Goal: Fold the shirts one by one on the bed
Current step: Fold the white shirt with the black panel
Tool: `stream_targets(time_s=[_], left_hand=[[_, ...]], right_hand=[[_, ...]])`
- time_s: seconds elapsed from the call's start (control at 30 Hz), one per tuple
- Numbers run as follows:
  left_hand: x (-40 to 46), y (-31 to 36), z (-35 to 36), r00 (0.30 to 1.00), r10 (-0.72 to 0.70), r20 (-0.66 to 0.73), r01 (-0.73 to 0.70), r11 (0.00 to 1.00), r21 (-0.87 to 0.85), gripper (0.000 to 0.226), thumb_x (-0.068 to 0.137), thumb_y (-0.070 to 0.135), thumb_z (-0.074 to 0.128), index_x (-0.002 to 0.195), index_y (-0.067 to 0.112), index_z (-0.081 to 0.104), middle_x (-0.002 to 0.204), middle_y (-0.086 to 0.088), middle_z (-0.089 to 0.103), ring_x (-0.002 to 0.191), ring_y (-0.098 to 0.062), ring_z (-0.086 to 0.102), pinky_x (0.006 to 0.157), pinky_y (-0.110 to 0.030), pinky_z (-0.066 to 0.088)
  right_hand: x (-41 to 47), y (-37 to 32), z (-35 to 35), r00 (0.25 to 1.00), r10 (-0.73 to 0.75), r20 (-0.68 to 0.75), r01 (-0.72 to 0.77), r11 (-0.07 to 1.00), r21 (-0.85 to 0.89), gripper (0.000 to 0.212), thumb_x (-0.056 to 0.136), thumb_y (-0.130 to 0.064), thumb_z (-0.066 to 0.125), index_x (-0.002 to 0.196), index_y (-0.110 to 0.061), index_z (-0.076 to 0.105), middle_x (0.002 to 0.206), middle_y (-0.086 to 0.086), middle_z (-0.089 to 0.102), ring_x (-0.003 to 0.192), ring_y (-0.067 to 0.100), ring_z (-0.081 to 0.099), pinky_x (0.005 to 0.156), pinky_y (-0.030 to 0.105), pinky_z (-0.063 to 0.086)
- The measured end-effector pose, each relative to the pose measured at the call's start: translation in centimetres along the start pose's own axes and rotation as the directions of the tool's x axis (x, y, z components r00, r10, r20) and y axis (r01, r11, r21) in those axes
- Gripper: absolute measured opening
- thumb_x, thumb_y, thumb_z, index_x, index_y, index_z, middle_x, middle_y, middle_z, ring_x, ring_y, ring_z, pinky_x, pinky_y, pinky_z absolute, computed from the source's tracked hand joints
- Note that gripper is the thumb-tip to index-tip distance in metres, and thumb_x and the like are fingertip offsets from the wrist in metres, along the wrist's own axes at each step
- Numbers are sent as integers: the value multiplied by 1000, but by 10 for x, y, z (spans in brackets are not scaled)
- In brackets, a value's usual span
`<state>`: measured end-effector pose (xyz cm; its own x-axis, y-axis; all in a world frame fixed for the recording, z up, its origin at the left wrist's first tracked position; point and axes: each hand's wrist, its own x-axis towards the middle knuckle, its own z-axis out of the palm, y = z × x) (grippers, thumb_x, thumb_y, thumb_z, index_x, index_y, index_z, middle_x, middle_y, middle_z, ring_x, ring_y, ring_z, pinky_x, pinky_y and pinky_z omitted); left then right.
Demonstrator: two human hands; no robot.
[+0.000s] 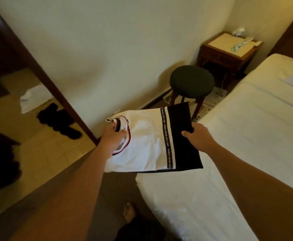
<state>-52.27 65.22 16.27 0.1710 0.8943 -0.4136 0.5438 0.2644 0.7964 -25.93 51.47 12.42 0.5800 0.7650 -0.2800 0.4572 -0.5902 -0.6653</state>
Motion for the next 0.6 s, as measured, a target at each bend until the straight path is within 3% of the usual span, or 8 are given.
stream_targets(time_s=[0.17, 0.3, 0.6], left_hand=[[-1, -40, -84, 989, -38, -145, 15, 987, -162, 53, 97, 4, 60, 148, 11, 47, 130, -1, 58, 127, -25, 55, 109, -41, 45], [10, -72, -152, 958, -109, -265, 40, 967, -253, 57, 98, 2, 60, 151, 11, 43, 143, -8, 56, 131, -29, 53, 110, -41, 43], [62, -121, -315, 879, -195, -435, 70, 955, -287, 52, 97, 5, 63, 147, 9, 49, 136, -7, 61, 127, -29, 57, 105, -39, 46]], right_hand=[[12, -87, 54, 977, -185, 108, 188, 982, -17, 29, 99, -30, 61, 124, -17, 57, 108, -3, 62, 99, 16, 59, 78, 26, 44], [21, -155, 115, 940, -265, 217, 267, 964, 22, 31, 99, -28, 62, 128, -18, 59, 116, -1, 66, 107, 19, 63, 83, 31, 47], [41, -317, 251, 849, -383, 364, 404, 915, 21, 27, 99, -30, 61, 123, -17, 60, 108, -1, 67, 99, 20, 67, 85, 39, 57]])
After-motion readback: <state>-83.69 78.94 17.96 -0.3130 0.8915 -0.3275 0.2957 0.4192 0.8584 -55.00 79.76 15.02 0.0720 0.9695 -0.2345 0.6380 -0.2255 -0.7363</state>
